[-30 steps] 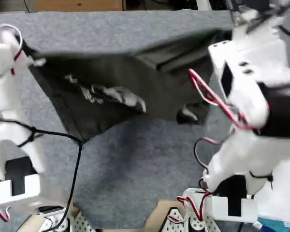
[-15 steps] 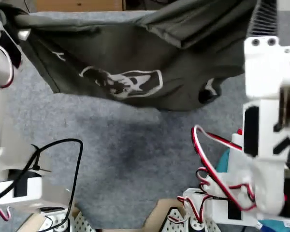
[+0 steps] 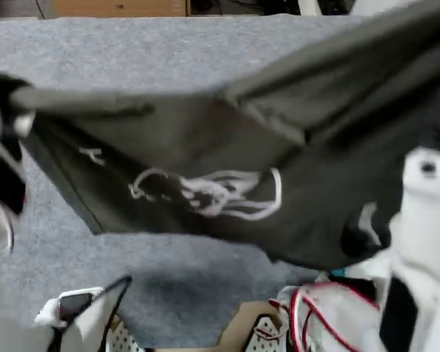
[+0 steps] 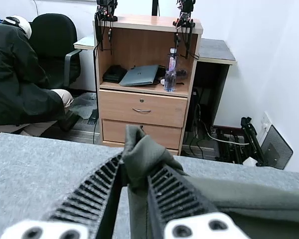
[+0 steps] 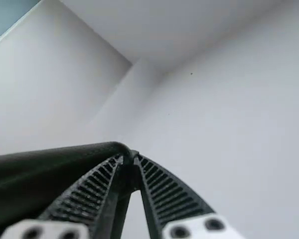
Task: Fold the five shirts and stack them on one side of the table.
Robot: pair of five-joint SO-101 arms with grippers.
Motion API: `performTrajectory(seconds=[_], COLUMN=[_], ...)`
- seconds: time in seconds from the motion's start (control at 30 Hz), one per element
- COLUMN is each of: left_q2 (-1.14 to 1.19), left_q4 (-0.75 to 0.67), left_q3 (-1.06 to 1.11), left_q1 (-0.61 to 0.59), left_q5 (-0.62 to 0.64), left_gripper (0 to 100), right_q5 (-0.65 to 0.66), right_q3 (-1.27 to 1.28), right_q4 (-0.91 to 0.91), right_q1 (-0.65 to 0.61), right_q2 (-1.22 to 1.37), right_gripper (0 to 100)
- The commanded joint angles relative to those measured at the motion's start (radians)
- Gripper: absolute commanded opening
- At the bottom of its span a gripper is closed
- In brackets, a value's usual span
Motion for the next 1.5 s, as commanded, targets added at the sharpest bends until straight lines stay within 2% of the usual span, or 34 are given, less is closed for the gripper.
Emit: performTrajectory(seconds=[0.0, 0.13, 0.27, 0.4, 0.53, 0.63, 0.7, 0.8, 0.97, 1.13, 1.23, 1.33, 1.47], left_q2=[-0.091, -0.113, -0.111, -0.111, -0.094, -0.051, -0.001, 0.113, 0.357, 0.550, 0.601, 0.611, 0.610], left_q4=[0.009, -0.034, -0.213, -0.540, -0.999, -1.298, -1.432, -1.533, -1.550, -1.392, -1.234, -1.069, -0.907], left_q3=[0.140, 0.356, 0.632, 0.930, 1.217, 1.341, 1.370, 1.344, 1.191, 1.008, 0.941, 0.916, 0.916], left_q1=[0.008, 0.009, 0.006, -0.009, -0.058, -0.083, -0.083, -0.083, -0.086, -0.084, -0.084, -0.081, -0.069], left_q5=[-0.012, -0.012, -0.012, -0.006, -0.003, -0.003, -0.003, -0.006, -0.011, -0.011, -0.011, -0.028, -0.170], left_gripper=[2, 2, 2, 2, 2, 2, 2, 2, 2, 2, 2, 2, 2], right_q5=[0.014, 0.014, 0.011, 0.005, 0.002, -0.037, -0.052, -0.049, -0.046, -0.044, -0.038, 0.037, 0.104], right_q3=[0.059, 0.163, 0.332, 0.535, 0.736, 0.857, 0.914, 0.955, 0.955, 0.964, 0.957, 0.938, 0.943], right_q4=[0.018, 0.086, 0.104, 0.041, -0.118, -0.288, -0.402, -0.508, -0.563, -0.537, -0.423, -0.232, 0.014], right_q1=[0.013, 0.015, 0.012, 0.008, 0.004, -0.016, -0.025, -0.050, -0.085, -0.104, -0.104, -0.101, -0.101], right_q2=[-0.028, -0.030, -0.007, 0.058, 0.153, 0.237, 0.297, 0.375, 0.463, 0.475, 0.469, 0.469, 0.469], right_gripper=[0.5, 0.5, 0.5, 0.5, 0.4, 0.5, 0.5, 0.5, 0.5, 0.5, 0.5, 0.5, 0.4])
